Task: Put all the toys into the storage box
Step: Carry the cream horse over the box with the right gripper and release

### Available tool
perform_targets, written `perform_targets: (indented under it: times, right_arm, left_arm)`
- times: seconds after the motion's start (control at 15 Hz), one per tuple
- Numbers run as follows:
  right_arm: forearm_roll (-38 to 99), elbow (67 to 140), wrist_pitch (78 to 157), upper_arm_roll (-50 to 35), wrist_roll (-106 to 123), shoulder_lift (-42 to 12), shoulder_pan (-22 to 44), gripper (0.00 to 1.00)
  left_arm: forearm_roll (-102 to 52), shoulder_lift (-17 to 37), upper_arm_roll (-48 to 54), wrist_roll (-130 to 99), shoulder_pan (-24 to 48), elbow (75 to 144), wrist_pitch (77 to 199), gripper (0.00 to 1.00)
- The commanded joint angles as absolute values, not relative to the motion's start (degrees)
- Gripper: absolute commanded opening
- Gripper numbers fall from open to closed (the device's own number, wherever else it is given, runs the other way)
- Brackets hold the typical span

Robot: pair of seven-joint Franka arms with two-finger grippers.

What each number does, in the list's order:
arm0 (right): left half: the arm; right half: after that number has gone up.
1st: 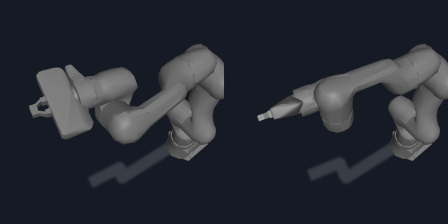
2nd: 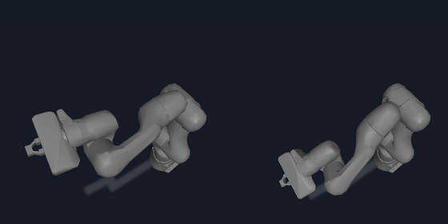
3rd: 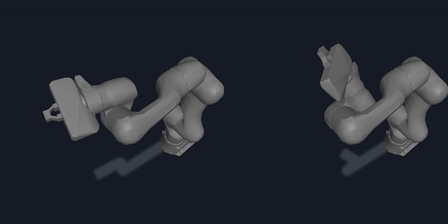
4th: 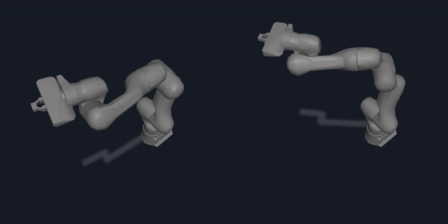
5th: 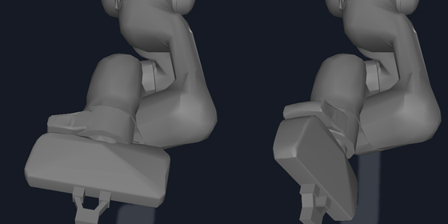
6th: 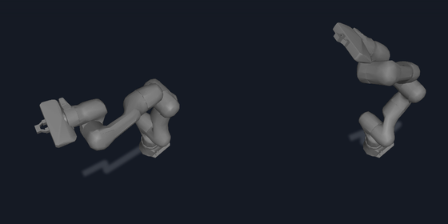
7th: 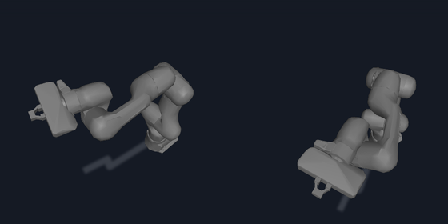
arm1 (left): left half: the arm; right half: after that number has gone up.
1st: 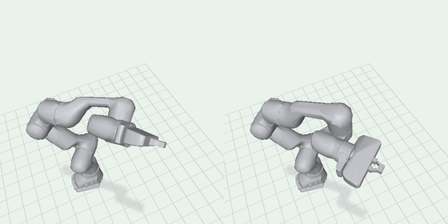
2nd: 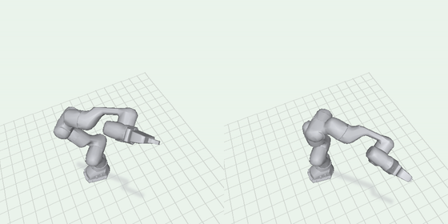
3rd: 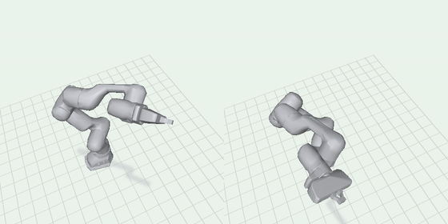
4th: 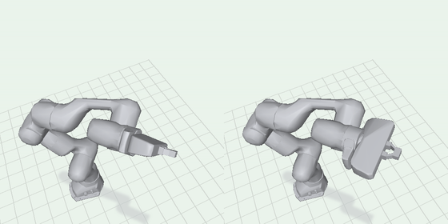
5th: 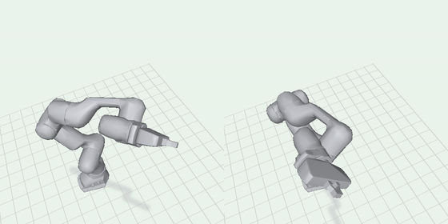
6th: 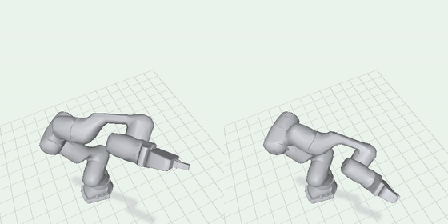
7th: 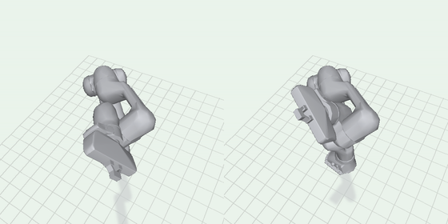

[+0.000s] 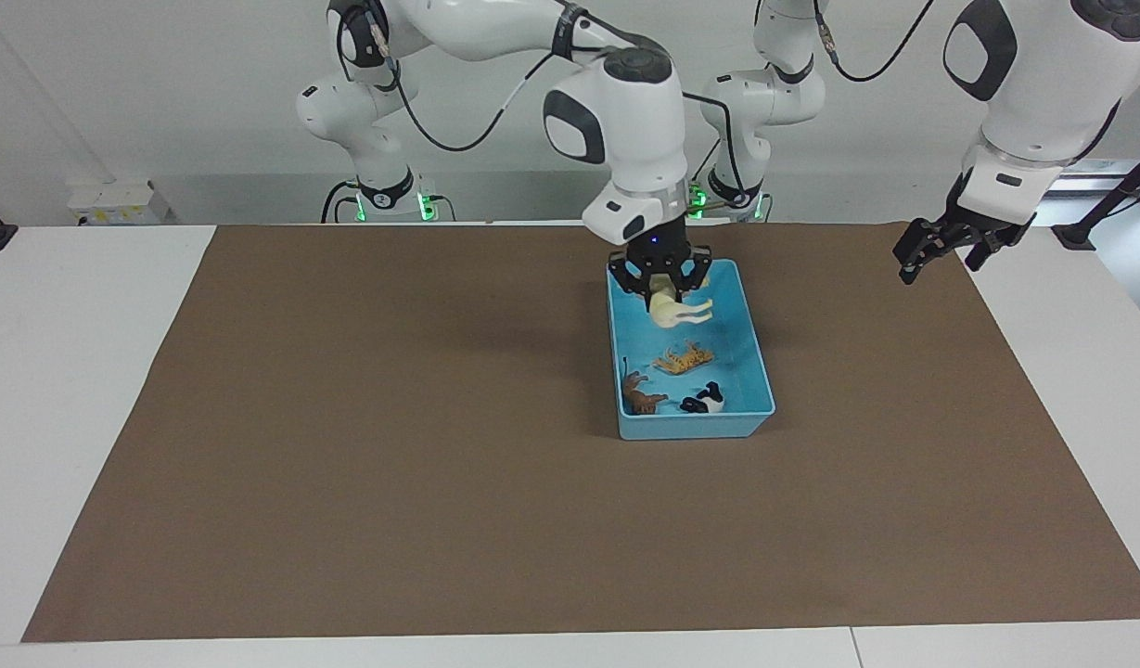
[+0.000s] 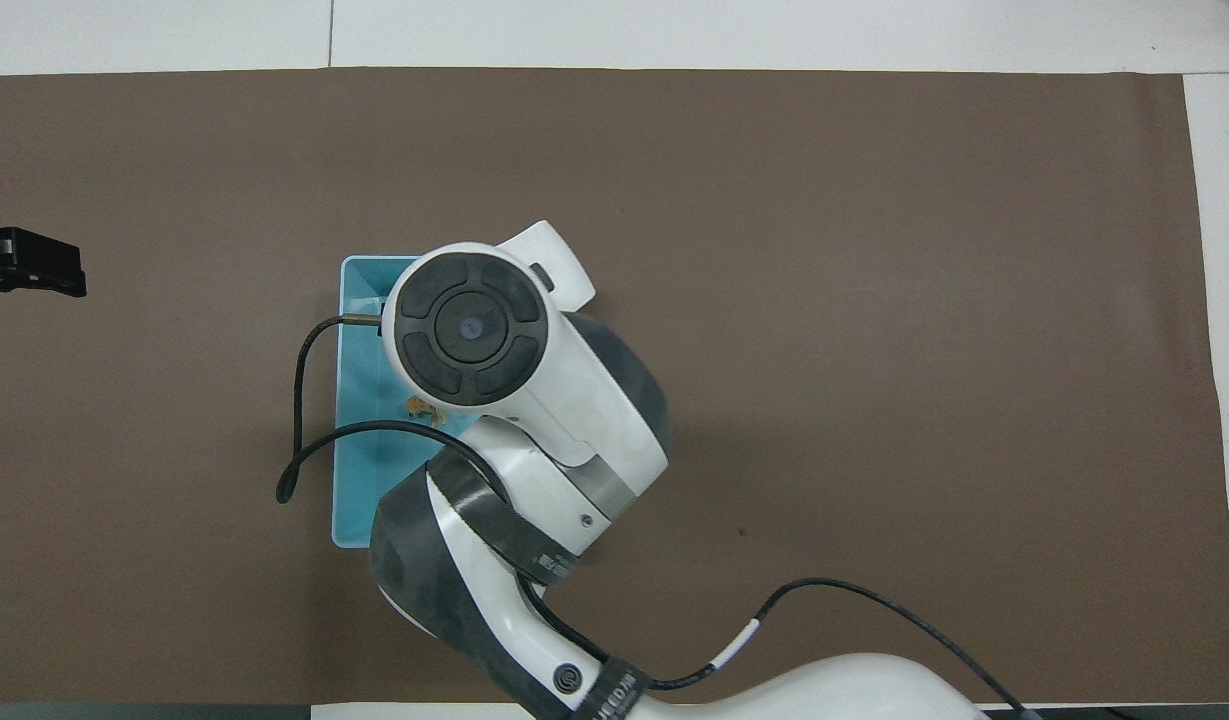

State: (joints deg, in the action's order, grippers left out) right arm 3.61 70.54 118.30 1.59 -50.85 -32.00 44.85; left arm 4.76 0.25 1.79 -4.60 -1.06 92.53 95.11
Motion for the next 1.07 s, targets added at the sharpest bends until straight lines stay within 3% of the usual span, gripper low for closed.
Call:
perform_targets:
  times: [0.0,0.07,0.13,0.47,0.67,1.0]
  right_arm:
    - [3.43,67.85,121.55,1.76,-51.41,-36.56,45.7,0.23]
    - [3.6,67.85,120.94,1.84,-52.9,-36.48,46.92,0.86]
    - [3.43,67.85,120.76,1.93,-56.39,-36.47,47.37,1.0]
    - [3.25,67.41,117.08,2.28,-59.58,-35.95,46.76,1.0]
    - [2.82,68.2,113.21,5.08,-59.51,-31.66,44.66,1.0]
    - [4.22,73.12,110.83,5.8,-56.79,-23.56,30.26,1.0]
  left_arm:
    - [-3.39,-1.15,1.67,-3.87,-2.71,94.49,98.61,1.0]
    - [-4.04,-1.06,1.76,-3.69,-3.25,93.96,97.92,1.0]
    - [-3.96,-1.23,1.84,-3.52,-2.99,93.96,97.48,1.0]
    - [-0.36,-1.14,1.85,-1.06,-3.34,93.43,95.28,1.0]
    - [1.32,-0.97,1.93,-0.97,-2.99,92.99,94.75,1.0]
    - [0.79,-1.14,2.11,-1.05,-2.55,93.34,94.31,1.0]
